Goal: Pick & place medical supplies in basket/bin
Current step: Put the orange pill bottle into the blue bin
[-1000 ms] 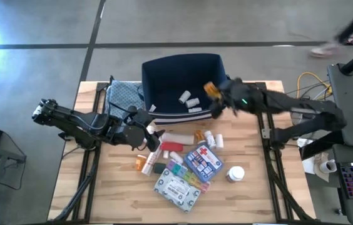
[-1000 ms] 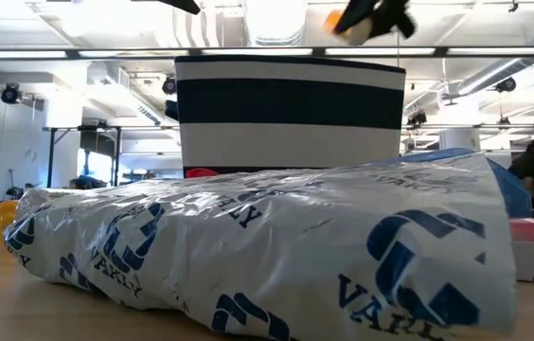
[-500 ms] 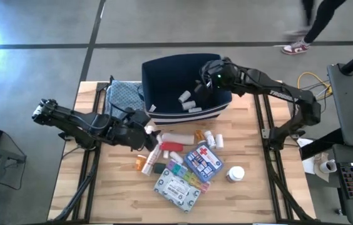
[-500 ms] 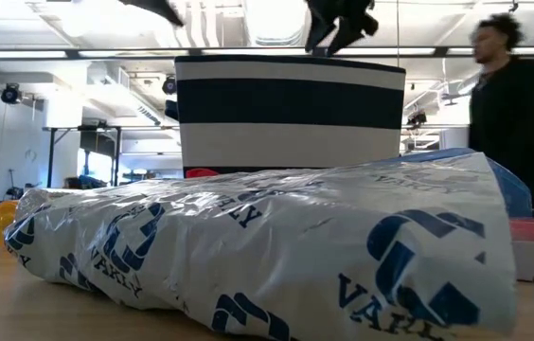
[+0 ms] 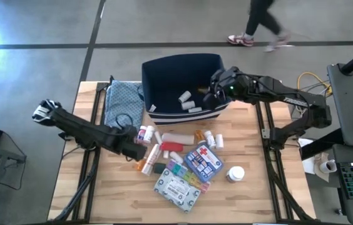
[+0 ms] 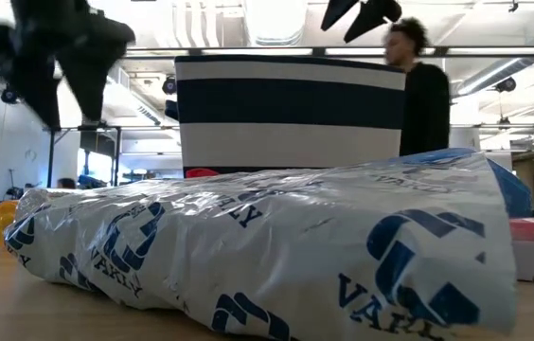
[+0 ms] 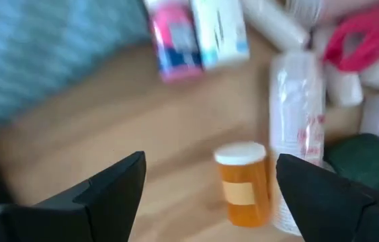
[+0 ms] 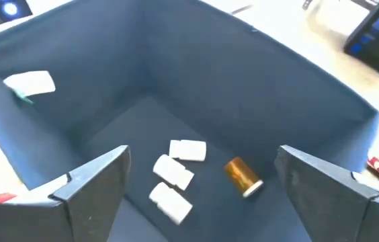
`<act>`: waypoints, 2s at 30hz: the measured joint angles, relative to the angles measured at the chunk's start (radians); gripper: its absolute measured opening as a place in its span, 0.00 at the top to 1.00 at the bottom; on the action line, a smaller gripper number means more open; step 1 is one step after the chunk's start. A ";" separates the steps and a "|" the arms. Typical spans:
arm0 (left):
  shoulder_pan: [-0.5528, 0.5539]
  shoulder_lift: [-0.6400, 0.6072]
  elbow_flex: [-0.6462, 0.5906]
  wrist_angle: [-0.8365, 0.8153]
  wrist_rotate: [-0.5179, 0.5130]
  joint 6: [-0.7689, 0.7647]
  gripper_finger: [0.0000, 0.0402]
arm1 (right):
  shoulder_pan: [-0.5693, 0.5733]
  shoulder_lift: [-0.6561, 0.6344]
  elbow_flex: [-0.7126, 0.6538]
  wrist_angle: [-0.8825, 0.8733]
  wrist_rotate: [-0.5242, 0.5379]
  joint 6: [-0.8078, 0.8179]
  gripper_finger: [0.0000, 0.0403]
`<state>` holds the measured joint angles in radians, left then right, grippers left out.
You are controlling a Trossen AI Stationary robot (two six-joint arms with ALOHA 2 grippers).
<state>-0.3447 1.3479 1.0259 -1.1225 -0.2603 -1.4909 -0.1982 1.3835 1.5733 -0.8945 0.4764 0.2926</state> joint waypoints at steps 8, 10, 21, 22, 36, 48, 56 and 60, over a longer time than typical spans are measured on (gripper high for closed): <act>-0.010 0.000 -0.211 0.382 0.050 -0.100 0.23 | 0.000 -0.034 -0.035 0.000 0.032 0.008 0.10; -0.013 0.000 -0.247 0.412 0.073 -0.127 0.23 | 0.000 -0.035 -0.037 0.000 0.032 0.008 0.10; -0.048 0.011 -0.287 0.474 0.110 -0.176 0.23 | -0.001 -0.033 -0.043 -0.011 0.033 0.007 0.10; -0.050 0.018 -0.287 0.480 0.110 -0.176 0.23 | -0.001 -0.033 -0.043 -0.011 0.033 0.008 0.10; -0.067 0.234 -0.215 0.454 0.137 -0.163 0.26 | -0.001 -0.032 -0.050 -0.016 0.033 0.014 0.10; -0.067 0.200 -0.195 0.449 0.131 -0.144 0.69 | 0.000 -0.032 -0.050 -0.014 0.032 0.007 0.10; -0.068 0.070 -0.016 0.189 -0.058 -0.060 0.64 | 0.000 -0.039 -0.050 -0.012 0.032 -0.007 0.10; -0.067 0.010 0.120 0.168 -0.290 0.099 0.63 | 0.000 -0.039 -0.050 -0.012 0.032 -0.016 0.10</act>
<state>-0.4121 1.3579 1.1454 -0.9541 -0.5502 -1.3917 -0.1986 1.3445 1.5234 -0.9066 0.5079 0.2766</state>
